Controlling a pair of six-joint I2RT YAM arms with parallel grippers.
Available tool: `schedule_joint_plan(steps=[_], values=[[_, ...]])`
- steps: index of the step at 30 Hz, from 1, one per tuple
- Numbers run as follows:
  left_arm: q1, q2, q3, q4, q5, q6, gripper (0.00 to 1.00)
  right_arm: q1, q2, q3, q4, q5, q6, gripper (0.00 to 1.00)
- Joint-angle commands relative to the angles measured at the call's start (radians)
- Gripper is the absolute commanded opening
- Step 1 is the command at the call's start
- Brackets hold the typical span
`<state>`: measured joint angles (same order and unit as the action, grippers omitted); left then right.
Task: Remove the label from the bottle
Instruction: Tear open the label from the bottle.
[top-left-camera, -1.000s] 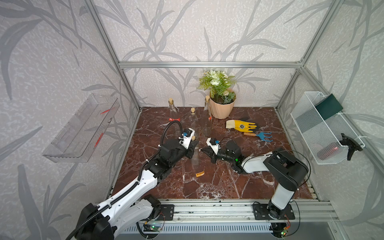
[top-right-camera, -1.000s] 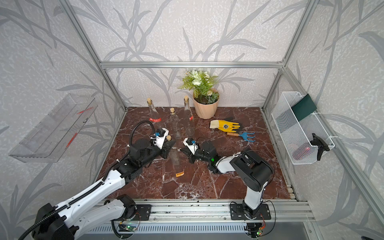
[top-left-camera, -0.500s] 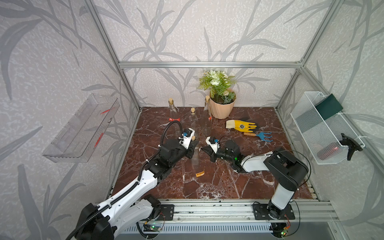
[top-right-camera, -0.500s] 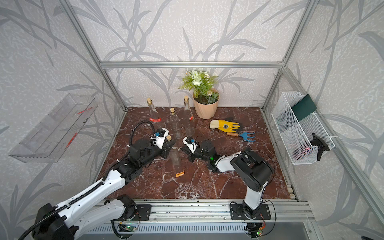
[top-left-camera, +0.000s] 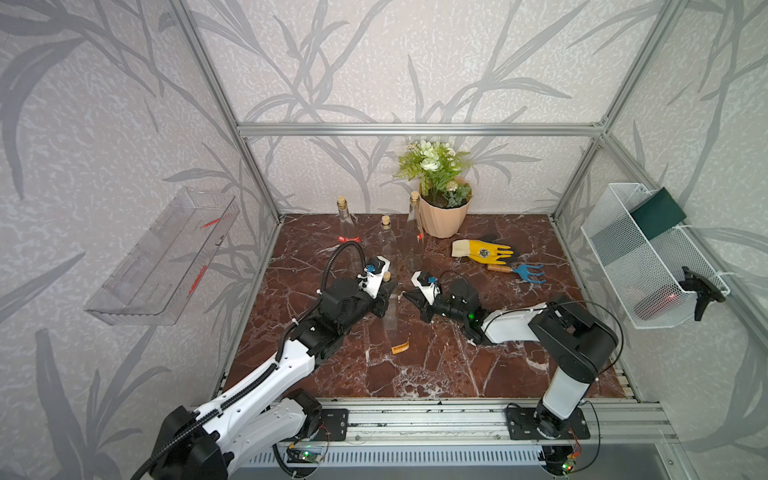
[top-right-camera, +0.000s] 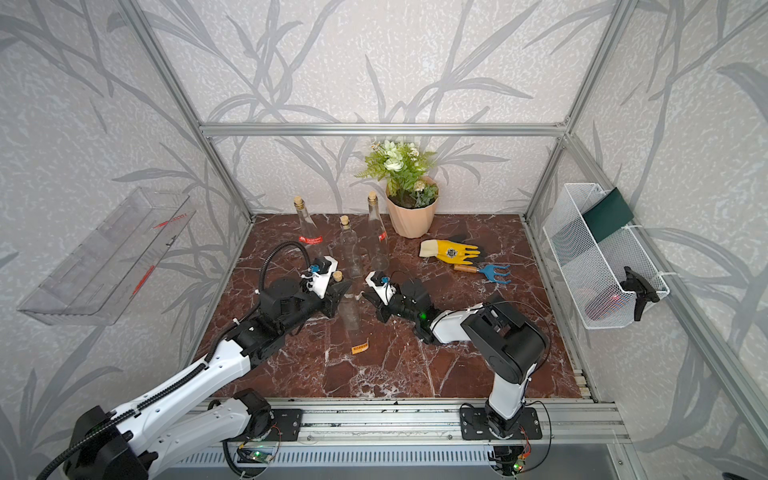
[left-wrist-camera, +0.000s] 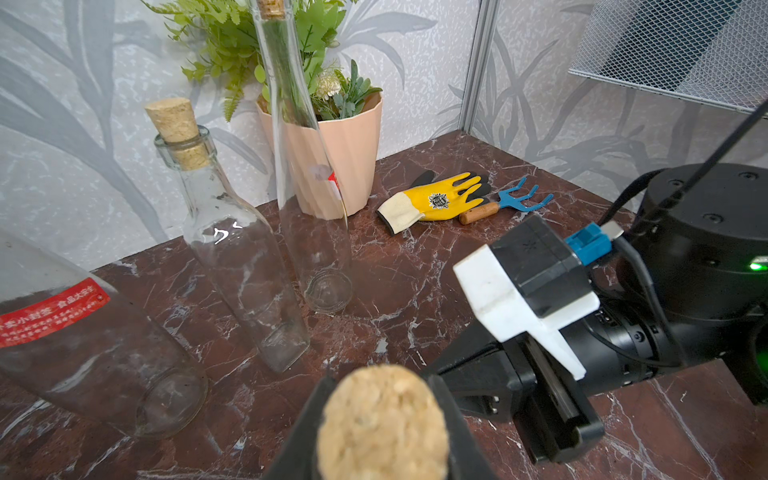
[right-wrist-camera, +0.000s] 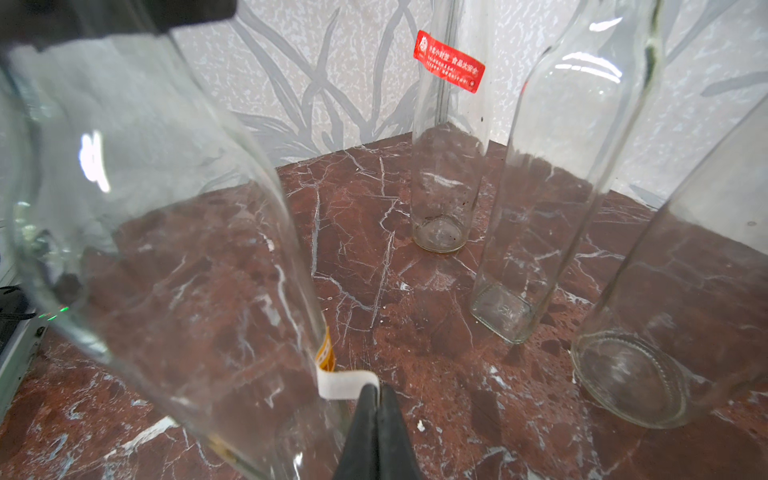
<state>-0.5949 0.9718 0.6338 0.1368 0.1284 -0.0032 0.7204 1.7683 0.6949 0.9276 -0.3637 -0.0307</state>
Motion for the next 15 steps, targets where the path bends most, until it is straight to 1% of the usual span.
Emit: schedule_joint_plan(steps=[1, 15], values=[[-0.006, -0.004, -0.023, -0.020, 0.003, -0.009, 0.00, -0.004, -0.036, 0.033, -0.019, 0.022, -0.016, 0.00], [-0.010, -0.005, -0.022, -0.023, -0.002, -0.006, 0.00, -0.004, -0.026, 0.051, -0.029, 0.035, -0.023, 0.00]])
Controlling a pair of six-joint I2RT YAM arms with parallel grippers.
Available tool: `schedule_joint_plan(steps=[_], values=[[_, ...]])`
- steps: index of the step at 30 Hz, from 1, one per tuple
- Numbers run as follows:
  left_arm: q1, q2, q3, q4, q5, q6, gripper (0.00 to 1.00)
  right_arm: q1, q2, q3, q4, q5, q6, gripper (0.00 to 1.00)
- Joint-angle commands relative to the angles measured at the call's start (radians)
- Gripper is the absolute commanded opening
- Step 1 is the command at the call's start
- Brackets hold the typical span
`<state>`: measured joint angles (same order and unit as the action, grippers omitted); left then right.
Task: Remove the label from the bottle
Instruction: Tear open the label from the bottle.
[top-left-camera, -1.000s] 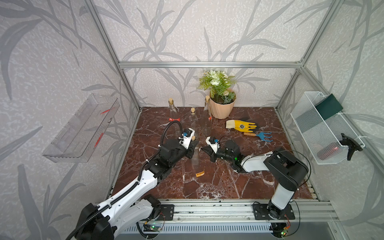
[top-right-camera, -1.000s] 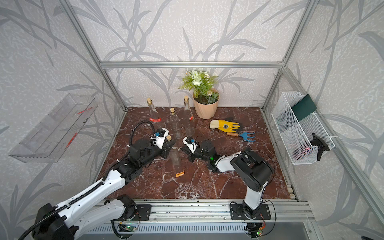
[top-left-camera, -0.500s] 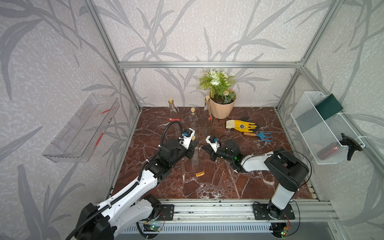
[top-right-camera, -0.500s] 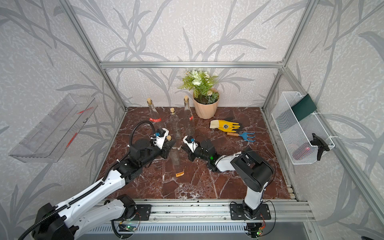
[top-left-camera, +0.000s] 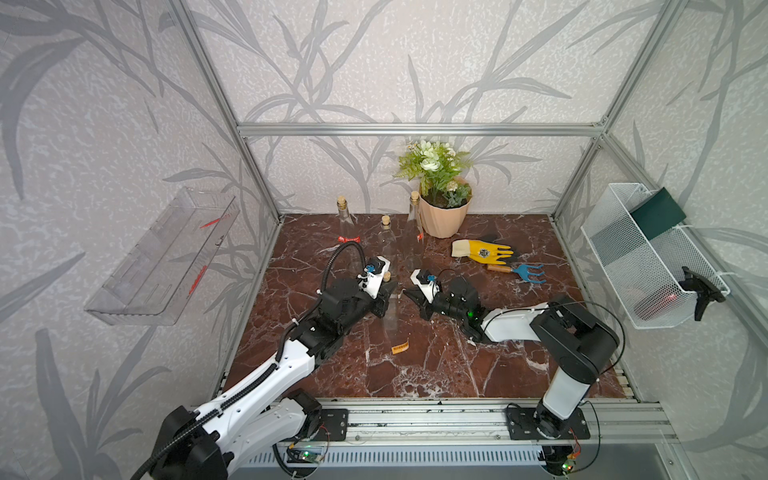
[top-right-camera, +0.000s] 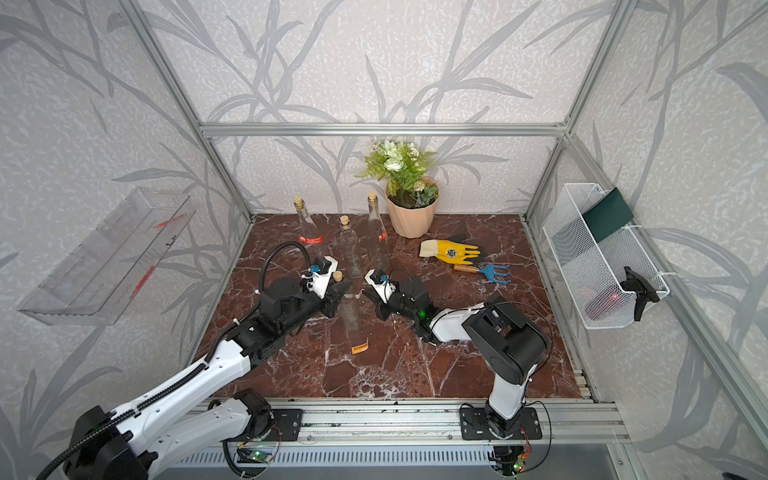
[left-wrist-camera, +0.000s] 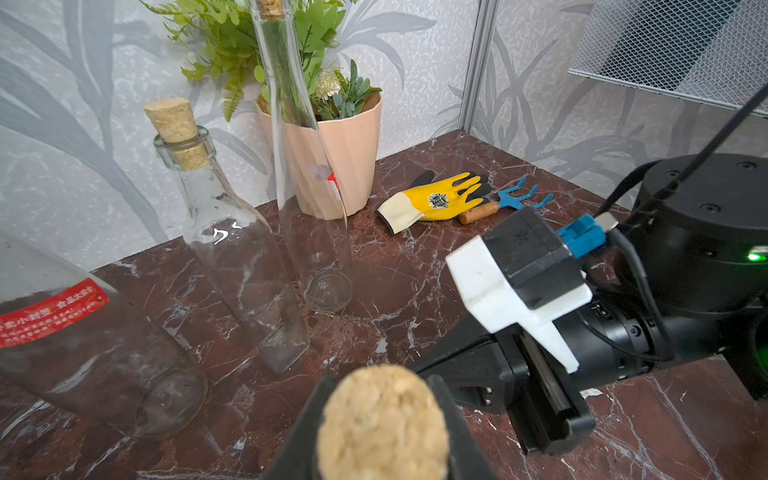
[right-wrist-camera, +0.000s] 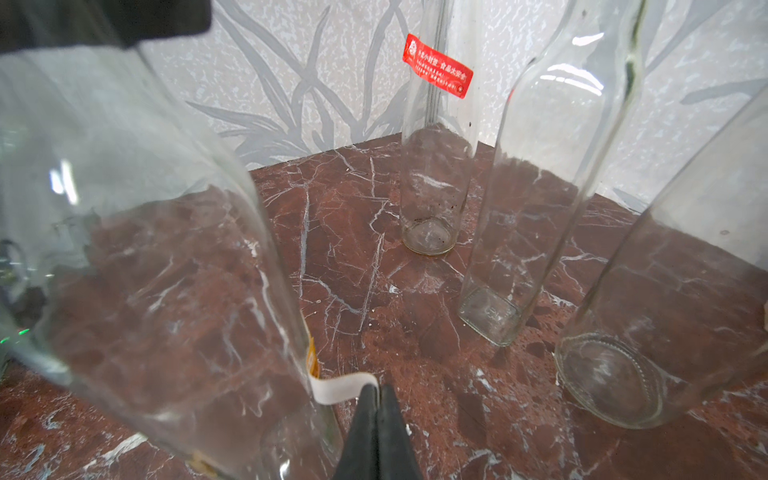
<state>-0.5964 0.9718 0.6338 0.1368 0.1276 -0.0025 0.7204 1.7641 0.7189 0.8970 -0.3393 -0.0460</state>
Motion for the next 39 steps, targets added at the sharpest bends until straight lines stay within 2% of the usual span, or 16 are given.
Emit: schedule_joint_plan(steps=[1, 39], values=[[-0.008, -0.005, -0.022, -0.022, -0.001, -0.006, 0.00, -0.004, -0.020, 0.028, 0.003, 0.011, -0.007, 0.00], [-0.015, -0.011, -0.022, -0.031, -0.011, -0.002, 0.00, -0.004, -0.003, 0.043, 0.002, 0.034, 0.008, 0.00]])
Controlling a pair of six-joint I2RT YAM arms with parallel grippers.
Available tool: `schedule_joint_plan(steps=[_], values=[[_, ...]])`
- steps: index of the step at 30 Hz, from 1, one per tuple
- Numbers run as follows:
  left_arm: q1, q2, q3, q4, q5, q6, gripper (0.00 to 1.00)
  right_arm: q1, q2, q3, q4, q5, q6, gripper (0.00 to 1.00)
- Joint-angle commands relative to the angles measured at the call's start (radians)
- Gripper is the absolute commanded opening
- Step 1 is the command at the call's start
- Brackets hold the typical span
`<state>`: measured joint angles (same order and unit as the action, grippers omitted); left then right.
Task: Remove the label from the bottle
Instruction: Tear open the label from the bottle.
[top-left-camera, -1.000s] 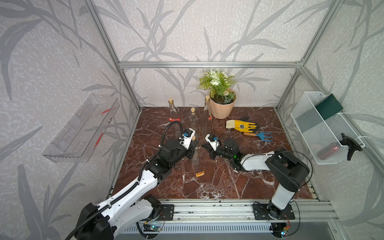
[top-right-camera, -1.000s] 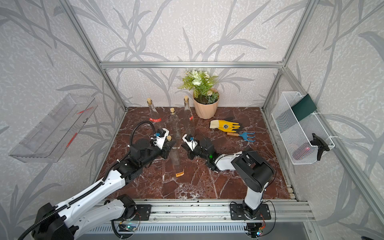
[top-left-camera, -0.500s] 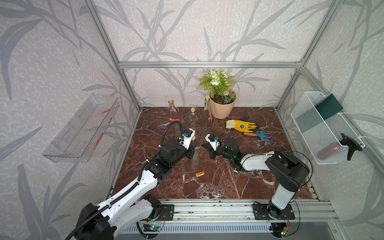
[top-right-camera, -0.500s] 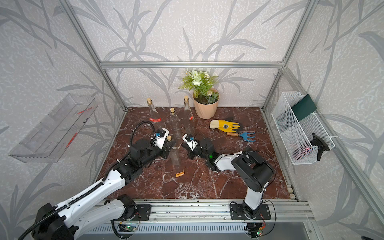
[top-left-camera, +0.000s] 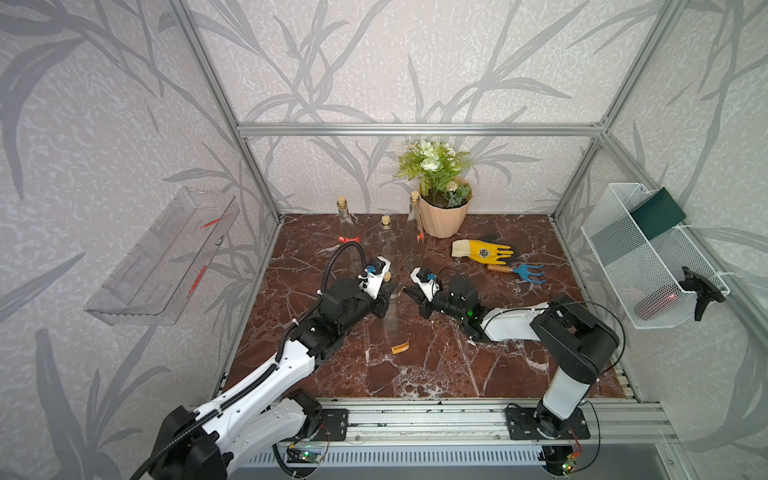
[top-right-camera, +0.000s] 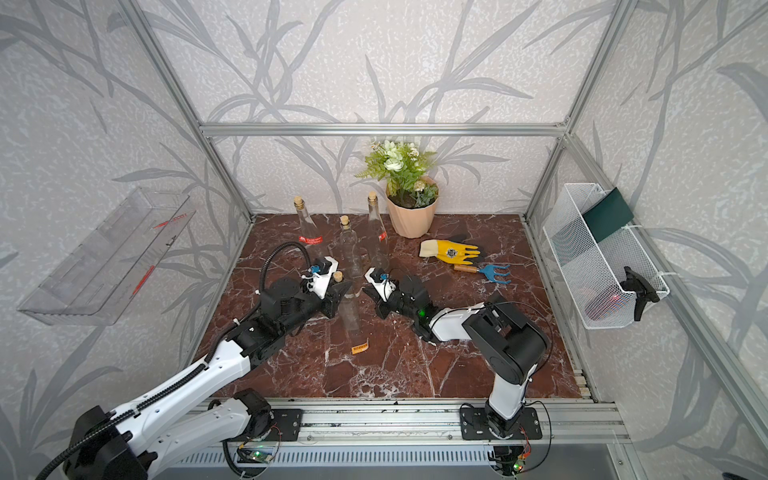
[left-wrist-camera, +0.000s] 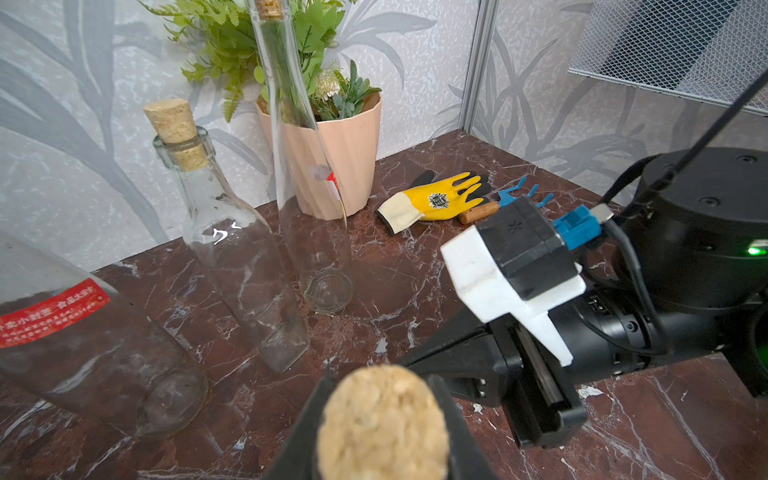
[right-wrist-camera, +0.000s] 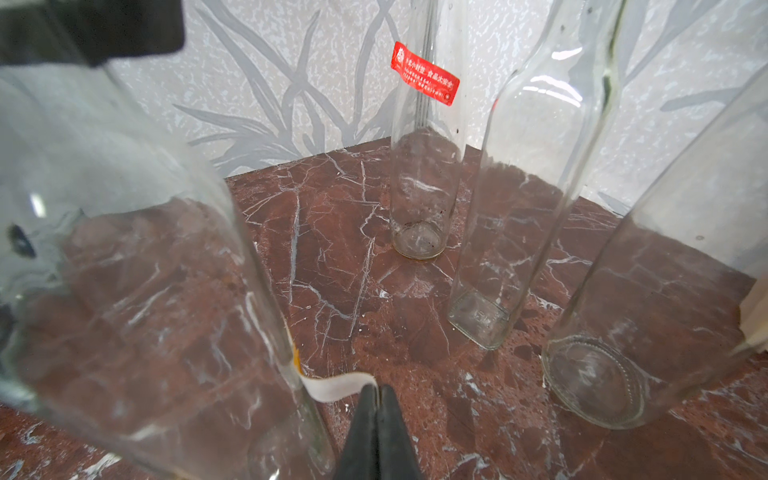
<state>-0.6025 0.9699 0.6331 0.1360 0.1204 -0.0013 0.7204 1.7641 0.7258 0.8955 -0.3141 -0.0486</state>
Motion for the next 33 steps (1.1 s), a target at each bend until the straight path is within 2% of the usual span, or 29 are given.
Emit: schedule_joint_plan(steps=[1, 33], values=[[-0.010, -0.009, -0.021, -0.030, -0.004, -0.003, 0.00, -0.004, -0.003, 0.037, 0.000, 0.010, 0.012, 0.00], [-0.014, -0.013, -0.021, -0.030, -0.003, -0.002, 0.00, -0.004, 0.052, 0.088, -0.040, 0.004, 0.013, 0.00]])
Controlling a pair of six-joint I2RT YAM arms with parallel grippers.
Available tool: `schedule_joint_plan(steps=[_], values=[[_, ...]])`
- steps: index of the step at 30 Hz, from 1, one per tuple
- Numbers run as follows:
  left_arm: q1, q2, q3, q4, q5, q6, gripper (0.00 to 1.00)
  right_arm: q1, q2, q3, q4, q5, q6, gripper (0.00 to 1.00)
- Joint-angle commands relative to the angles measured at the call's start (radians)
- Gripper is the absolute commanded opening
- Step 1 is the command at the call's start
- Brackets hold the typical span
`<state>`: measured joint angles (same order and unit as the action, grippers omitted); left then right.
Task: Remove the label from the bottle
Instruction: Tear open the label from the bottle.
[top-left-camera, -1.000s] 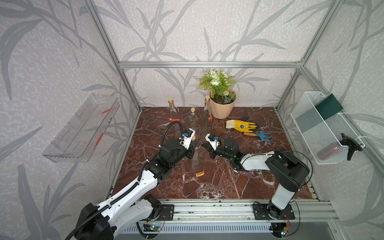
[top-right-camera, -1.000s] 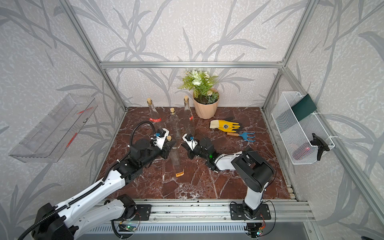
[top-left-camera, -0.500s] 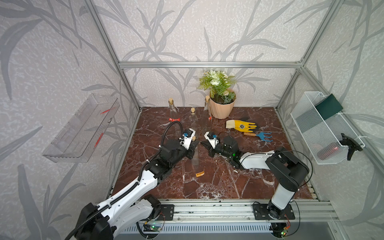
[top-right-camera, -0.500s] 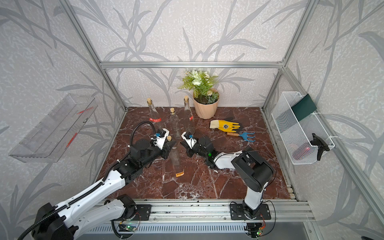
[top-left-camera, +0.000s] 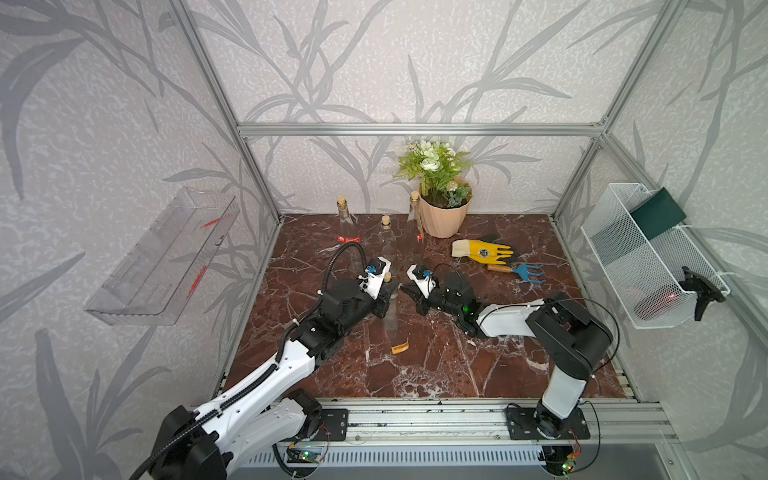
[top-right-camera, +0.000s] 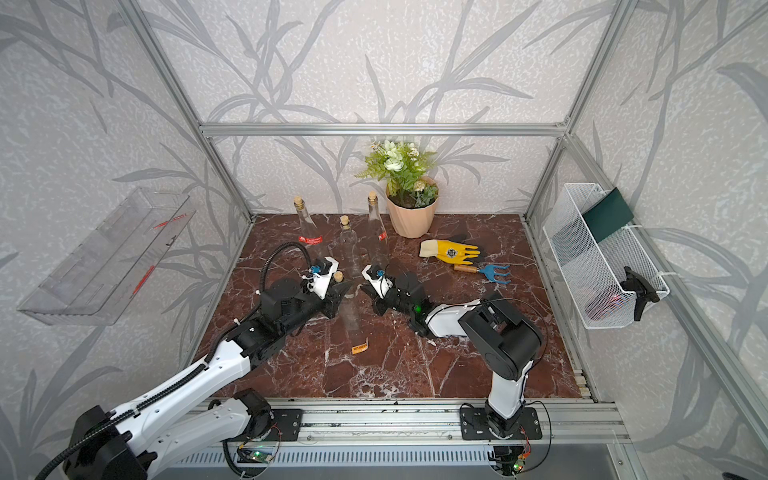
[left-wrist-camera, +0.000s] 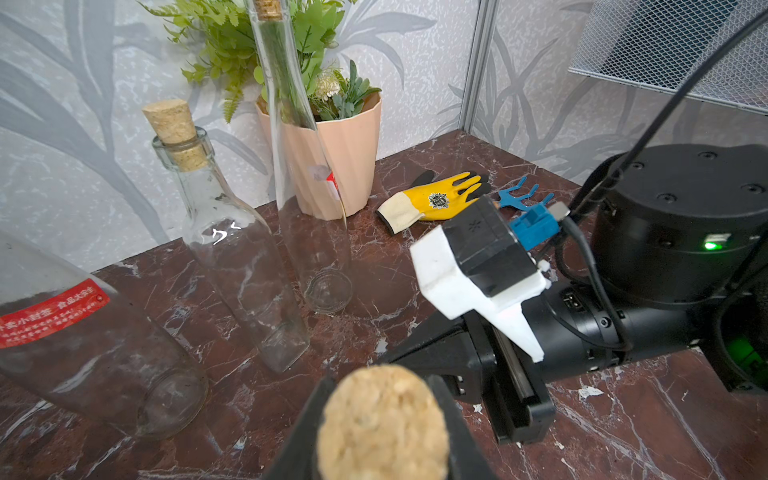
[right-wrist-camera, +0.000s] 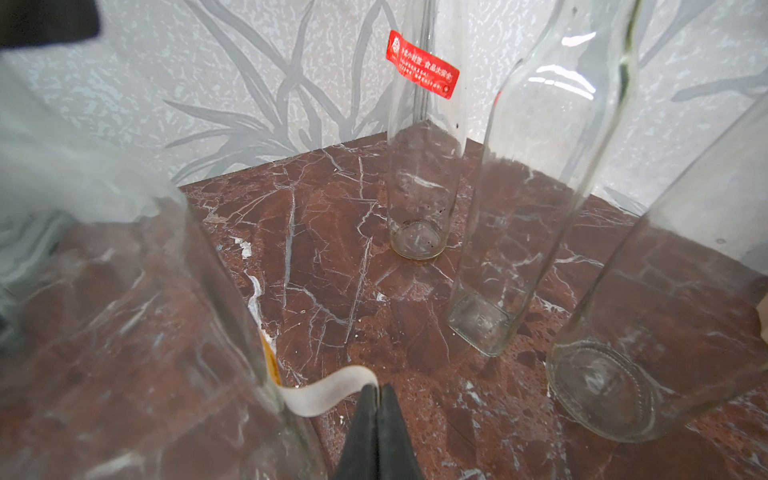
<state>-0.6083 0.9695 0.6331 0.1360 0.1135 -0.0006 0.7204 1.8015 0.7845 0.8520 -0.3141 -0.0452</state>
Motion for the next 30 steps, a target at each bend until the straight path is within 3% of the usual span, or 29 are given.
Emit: schedule_joint_plan(steps=[1, 30], values=[[-0.009, -0.012, -0.021, -0.030, 0.004, -0.003, 0.00, -0.004, 0.015, 0.029, 0.004, 0.004, 0.011, 0.00], [-0.016, -0.014, -0.021, -0.032, -0.002, 0.001, 0.00, -0.004, 0.067, 0.088, 0.001, -0.002, 0.005, 0.00]])
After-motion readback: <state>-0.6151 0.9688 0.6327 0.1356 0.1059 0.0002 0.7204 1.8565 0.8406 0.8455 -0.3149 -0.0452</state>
